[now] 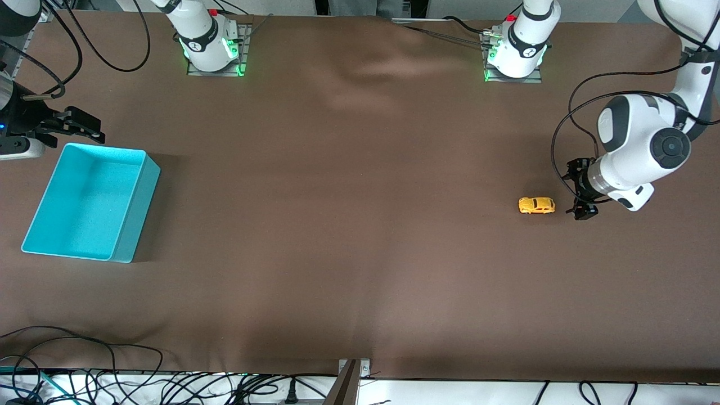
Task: Wind up and store yellow beetle car
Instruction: 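Lower the left gripper over the yellow car and close on it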
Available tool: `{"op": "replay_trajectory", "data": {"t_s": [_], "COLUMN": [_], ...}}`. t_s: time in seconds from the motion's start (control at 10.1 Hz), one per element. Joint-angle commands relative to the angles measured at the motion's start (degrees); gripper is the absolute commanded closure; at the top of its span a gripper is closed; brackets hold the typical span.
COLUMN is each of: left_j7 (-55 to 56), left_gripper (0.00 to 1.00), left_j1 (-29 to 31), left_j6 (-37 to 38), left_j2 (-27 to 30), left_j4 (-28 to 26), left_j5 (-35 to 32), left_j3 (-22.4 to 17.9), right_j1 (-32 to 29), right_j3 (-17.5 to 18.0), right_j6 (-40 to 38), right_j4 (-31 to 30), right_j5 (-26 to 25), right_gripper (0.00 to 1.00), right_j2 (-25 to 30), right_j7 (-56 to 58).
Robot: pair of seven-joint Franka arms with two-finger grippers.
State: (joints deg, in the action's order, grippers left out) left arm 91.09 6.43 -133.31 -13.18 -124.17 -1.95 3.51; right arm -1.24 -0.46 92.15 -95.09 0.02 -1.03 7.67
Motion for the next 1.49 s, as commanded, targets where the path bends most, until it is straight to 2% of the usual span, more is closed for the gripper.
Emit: {"op": "replay_trajectory", "data": {"t_s": [0.0, 0.3, 0.6, 1.39], "left_j7": [1.4, 1.4, 1.4, 3.0], "left_gripper": [0.00, 0.00, 0.00, 0.00], "left_j1": [0.1, 0.3, 0.3, 0.6], "left_j6": [-4.4, -13.1, -18.6, -25.7], "left_j2": [1.6, 0.6, -1.5, -7.2], "left_j4": [-3.7, -7.7, -10.1, -10.5], "left_j5": [-1.3, -1.3, -2.4, -2.6], "left_j3": [1.6, 1.7, 1.6, 1.3], "right_j1": [0.1, 0.2, 0.2, 0.3], "right_j3": [0.1, 0.2, 0.2, 0.2], "right_j6": [-0.7, -0.6, -0.6, -0.5], "right_j4": [0.6, 0.6, 0.6, 0.6], "right_j5": [0.0, 0.0, 0.0, 0.0], "right_gripper": [0.00, 0.00, 0.00, 0.00], "right_j2": [-0.1, -0.1, -0.1, -0.4], "right_j7": [0.3, 0.3, 0.3, 0.3]}}
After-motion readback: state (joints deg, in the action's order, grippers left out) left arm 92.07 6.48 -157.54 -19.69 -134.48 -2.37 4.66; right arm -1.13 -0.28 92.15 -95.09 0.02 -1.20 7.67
